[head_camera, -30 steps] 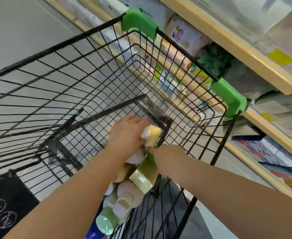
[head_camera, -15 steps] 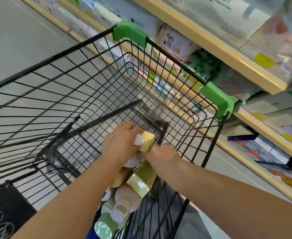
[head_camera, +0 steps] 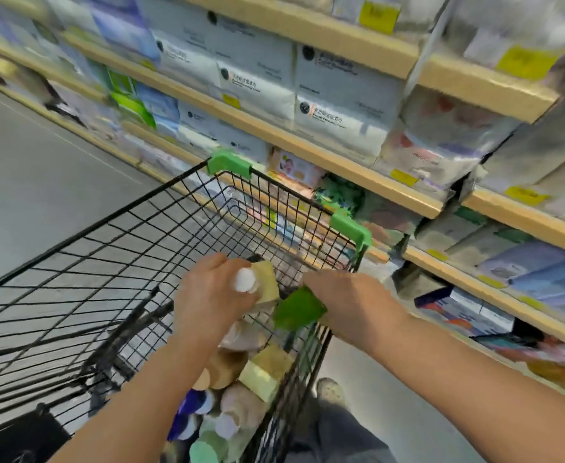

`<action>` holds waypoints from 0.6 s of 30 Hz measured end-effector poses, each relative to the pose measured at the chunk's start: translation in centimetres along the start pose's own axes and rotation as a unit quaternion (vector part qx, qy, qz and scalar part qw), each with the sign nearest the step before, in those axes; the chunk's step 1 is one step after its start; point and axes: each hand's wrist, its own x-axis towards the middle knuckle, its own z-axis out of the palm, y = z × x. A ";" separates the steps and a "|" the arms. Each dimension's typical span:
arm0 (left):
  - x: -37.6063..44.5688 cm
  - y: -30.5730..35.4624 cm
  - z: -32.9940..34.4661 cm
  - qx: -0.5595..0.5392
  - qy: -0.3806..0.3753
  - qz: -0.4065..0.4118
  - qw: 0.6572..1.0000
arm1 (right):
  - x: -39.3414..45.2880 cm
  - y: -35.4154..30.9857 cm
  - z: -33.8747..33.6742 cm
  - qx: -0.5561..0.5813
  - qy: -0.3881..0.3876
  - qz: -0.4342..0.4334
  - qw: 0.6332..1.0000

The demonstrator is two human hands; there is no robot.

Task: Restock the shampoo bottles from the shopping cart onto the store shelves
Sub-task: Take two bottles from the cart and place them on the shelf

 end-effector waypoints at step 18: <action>-9.9 23.1 -10.5 -0.224 0.193 0.042 0.955 | -24.9 11.9 -8.4 0.060 0.281 -0.003 0.958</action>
